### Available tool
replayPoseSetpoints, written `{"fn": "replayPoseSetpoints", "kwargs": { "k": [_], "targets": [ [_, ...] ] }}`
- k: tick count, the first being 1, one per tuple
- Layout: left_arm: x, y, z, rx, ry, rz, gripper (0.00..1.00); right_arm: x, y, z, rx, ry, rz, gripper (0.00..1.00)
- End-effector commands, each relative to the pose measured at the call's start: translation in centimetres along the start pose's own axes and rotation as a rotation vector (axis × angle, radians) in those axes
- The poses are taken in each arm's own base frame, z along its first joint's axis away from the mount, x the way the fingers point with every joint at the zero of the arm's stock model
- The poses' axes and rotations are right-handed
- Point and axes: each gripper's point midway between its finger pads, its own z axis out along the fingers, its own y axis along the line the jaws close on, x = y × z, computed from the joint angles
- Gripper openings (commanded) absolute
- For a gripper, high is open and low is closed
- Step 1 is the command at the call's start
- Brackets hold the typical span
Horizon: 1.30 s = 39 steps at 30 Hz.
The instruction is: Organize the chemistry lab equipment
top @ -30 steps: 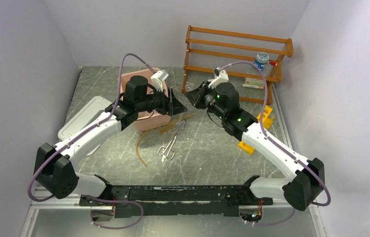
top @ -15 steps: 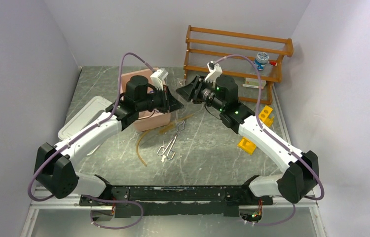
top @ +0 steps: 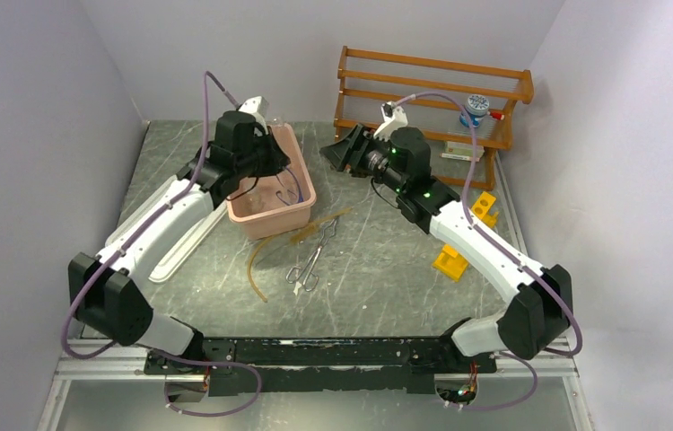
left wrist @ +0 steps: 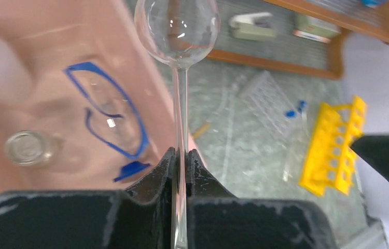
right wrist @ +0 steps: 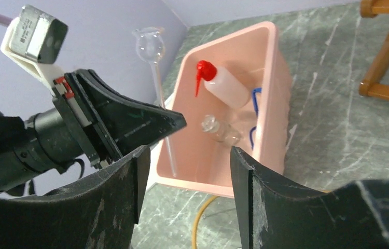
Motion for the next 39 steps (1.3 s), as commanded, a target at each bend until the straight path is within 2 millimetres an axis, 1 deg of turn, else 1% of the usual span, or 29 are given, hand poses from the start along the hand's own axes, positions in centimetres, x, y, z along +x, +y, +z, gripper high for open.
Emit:
{"fn": "replayPoseSetpoints", "kwargs": {
  "k": [1,3,6,10,14,16,23,27,30,34,39],
  "targets": [
    [0.4,5.9,1.5,-0.306,0.029,0.006,0.05,-0.2,-2.2,1.1,0.081,0.000,-0.006,0.61],
    [1.0,7.1,2.7,-0.361,0.054,0.011,0.05,0.3,-2.9,1.4,0.100,0.017,-0.003,0.61],
    [1.8,8.6,4.4,-0.428,0.081,0.015,0.05,0.7,-3.9,1.8,0.121,0.029,-0.004,0.61],
    [4.1,11.2,6.1,-0.533,0.141,0.016,0.05,0.6,-5.3,2.2,0.147,0.034,-0.004,0.61],
    [6.4,12.7,7.1,-0.577,0.195,0.010,0.05,0.6,-6.6,2.4,0.162,0.045,0.003,0.61],
    [7.1,13.4,7.4,-0.603,0.212,0.011,0.05,0.6,-7.1,2.5,0.167,0.050,0.008,0.61],
    [9.4,15.9,8.4,-0.703,0.264,0.020,0.05,1.3,-8.0,2.7,0.169,0.077,0.015,0.61],
    [10.8,16.5,9.2,-0.708,0.299,0.021,0.05,1.5,-8.3,2.8,0.173,0.084,0.017,0.61],
    [11.3,16.8,9.7,-0.714,0.314,0.021,0.08,1.6,-8.6,2.9,0.178,0.086,0.016,0.62],
    [11.6,17.0,10.1,-0.708,0.324,0.017,0.17,1.8,-8.8,3.1,0.181,0.092,0.019,0.61],
    [11.2,16.4,10.2,-0.678,0.334,0.024,0.32,2.0,-9.0,3.1,0.188,0.096,0.031,0.61]
  ]
}}
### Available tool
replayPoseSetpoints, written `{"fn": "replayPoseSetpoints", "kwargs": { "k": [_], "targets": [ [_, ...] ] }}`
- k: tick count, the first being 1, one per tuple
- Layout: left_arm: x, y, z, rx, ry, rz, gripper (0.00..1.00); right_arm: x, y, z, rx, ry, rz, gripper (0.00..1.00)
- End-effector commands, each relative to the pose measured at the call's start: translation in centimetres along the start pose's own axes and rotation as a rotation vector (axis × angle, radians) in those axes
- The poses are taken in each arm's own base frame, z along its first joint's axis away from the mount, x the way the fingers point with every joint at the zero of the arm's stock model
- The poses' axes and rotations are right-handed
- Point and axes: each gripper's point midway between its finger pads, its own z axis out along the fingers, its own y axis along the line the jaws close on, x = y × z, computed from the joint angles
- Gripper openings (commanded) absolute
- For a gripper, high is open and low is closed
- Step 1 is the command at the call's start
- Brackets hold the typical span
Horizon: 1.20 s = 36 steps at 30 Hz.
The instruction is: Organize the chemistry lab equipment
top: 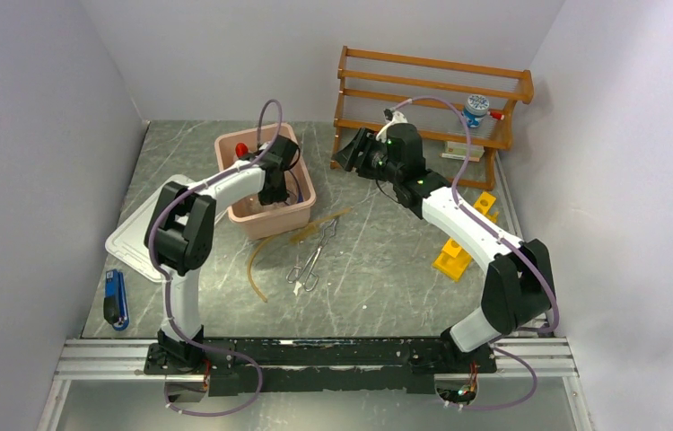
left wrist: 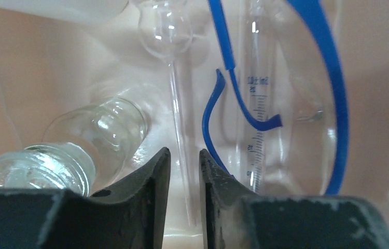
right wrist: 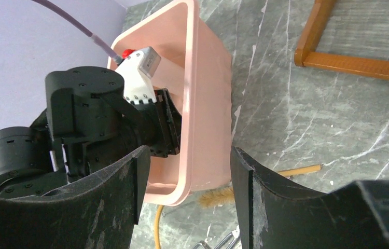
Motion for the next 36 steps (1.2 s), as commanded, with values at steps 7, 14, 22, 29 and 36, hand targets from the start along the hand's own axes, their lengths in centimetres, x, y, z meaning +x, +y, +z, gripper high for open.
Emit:
{"fn": "replayPoseSetpoints", "kwargs": {
  "k": [7,14,22,29,36],
  "targets": [
    [-4.8,-2.0,-4.8,0.129,-0.080,-0.001,0.45,0.3,-0.7,0.0,0.025,0.015,0.026,0.61],
    [-8.2,-2.6,-11.6,0.283,-0.209,-0.003,0.49,4.2,-5.9,-0.4,0.241,0.090,0.079,0.61],
    [-9.2,-4.8,-21.9,0.674,-0.425,0.152,0.69,13.3,-8.9,0.1,0.410,0.319,0.081,0.61],
    [-6.0,-4.5,-27.6,0.924,-0.557,0.243,0.78,18.2,-8.4,2.1,0.442,0.390,0.015,0.55],
    [-2.2,-3.6,-28.8,1.014,-0.533,0.261,0.77,19.8,-10.1,3.1,0.557,0.371,0.045,0.54]
  ]
}}
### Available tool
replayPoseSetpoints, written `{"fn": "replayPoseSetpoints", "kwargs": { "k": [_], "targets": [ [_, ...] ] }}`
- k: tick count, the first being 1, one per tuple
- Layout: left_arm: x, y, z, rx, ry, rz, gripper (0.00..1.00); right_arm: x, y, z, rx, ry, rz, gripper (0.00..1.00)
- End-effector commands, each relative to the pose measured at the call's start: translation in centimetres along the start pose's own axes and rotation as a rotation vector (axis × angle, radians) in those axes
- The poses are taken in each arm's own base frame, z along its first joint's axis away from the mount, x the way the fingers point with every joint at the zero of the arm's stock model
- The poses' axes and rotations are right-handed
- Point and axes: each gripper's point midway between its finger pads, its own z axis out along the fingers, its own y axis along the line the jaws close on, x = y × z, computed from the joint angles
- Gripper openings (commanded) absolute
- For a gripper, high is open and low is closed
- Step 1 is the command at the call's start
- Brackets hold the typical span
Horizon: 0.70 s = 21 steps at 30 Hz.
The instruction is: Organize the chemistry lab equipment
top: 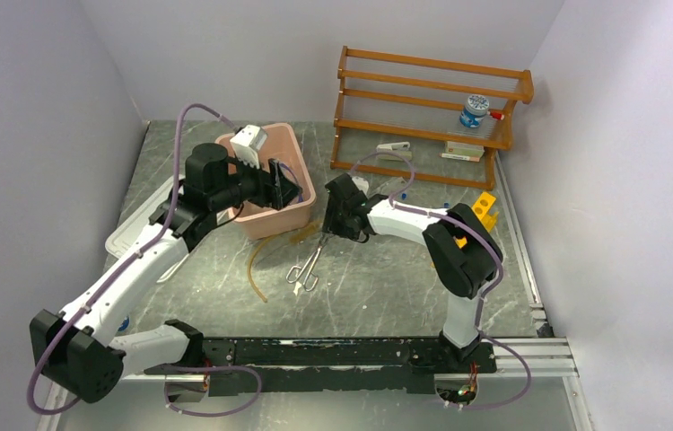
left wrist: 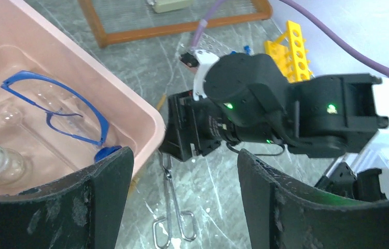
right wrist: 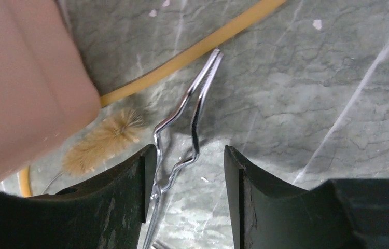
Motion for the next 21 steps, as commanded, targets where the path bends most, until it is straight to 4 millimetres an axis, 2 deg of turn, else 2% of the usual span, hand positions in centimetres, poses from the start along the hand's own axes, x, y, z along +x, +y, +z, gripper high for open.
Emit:
{"fn": "replayPoseSetpoints", "kwargs": {
  "k": [1,5,12,16,21],
  "targets": [
    [-0.5,-2.1,-1.4,0.111,-0.045,0.038,0.77,-1.4,-0.7,0.6,0.072,-0.063,0.075,0.54],
    [0.0,-2.1,-1.7,0.104,-0.040,0.059,0.76,-1.6,-0.7,1.1,0.081,-0.078,0.110,0.54],
    [-0.1,-2.2,-1.4,0.094,-0.042,0.088,0.76,-2.0,-0.5,1.2,0.078,-0.092,0.119,0.46],
    [0.3,-2.2,-1.3,0.086,-0.034,0.101,0.76,-2.2,-0.1,1.5,0.076,-0.088,0.121,0.49],
    [0.6,-2.2,-1.1,0.087,-0.028,0.095,0.76,-2.2,-0.7,2.5,0.128,-0.082,0.119,0.50]
  ]
}}
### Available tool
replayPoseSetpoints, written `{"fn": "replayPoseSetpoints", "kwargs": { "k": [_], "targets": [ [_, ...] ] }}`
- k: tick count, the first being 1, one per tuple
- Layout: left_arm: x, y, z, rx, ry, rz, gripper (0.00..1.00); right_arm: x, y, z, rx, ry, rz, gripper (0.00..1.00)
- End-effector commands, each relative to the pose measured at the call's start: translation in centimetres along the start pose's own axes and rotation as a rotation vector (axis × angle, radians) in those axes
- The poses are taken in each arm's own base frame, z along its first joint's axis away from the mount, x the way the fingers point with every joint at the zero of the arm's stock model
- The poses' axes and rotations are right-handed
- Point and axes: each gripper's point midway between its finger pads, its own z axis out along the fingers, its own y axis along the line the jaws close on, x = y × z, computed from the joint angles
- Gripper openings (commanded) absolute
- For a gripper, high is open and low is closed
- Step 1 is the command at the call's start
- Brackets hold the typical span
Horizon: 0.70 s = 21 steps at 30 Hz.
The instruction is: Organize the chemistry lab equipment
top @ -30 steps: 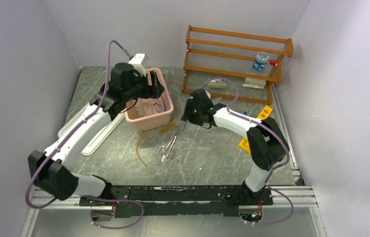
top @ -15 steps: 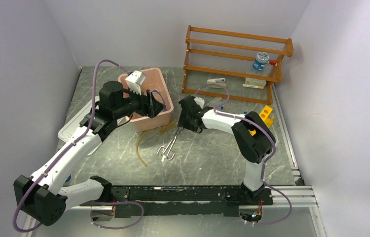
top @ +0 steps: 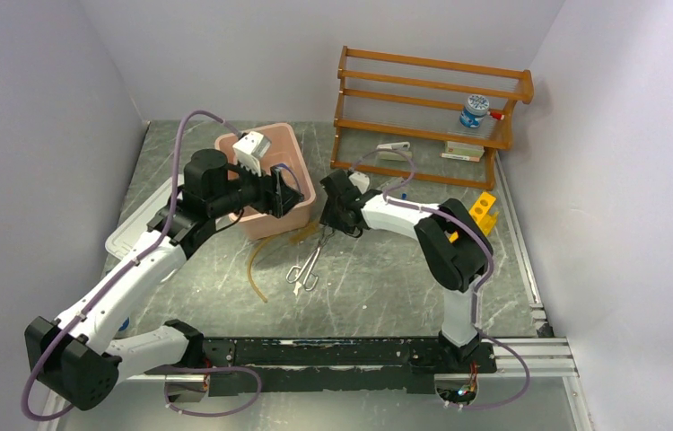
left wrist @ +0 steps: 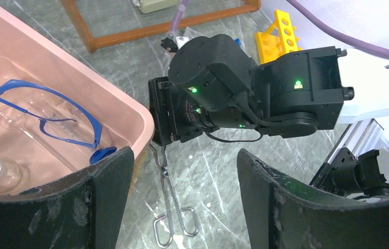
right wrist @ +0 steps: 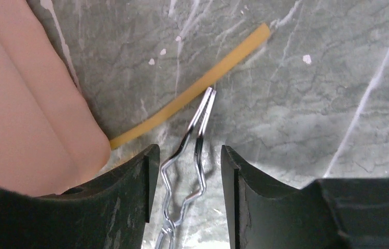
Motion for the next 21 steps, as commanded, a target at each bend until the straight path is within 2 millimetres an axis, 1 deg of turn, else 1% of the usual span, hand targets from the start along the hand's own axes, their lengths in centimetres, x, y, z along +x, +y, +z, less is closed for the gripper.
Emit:
{"fn": "replayPoseSetpoints", "kwargs": {
  "k": [1,4,9,13,18,21],
  "targets": [
    [-0.4,-0.1,0.2,0.001,-0.023,0.027,0.76,-0.6,-0.7,1.1,0.069,-0.022,0.011,0.48],
    [-0.3,0.3,0.3,-0.018,-0.019,0.022,0.76,-0.8,-1.1,1.2,0.102,-0.031,0.010,0.42],
    [-0.2,0.8,0.6,-0.043,-0.012,0.015,0.76,-0.3,-1.5,1.2,0.116,-0.008,-0.013,0.22],
    [0.2,0.9,1.0,-0.040,-0.001,0.003,0.76,-0.3,-1.4,0.9,0.108,-0.002,-0.024,0.13],
    [1.8,0.5,1.9,-0.005,0.047,-0.028,0.76,-1.2,-1.2,-0.5,0.065,-0.024,-0.028,0.00],
    [3.0,-0.2,2.6,0.031,0.078,-0.035,0.77,-2.0,-0.9,-1.7,-0.004,-0.043,-0.005,0.00]
  ]
}}
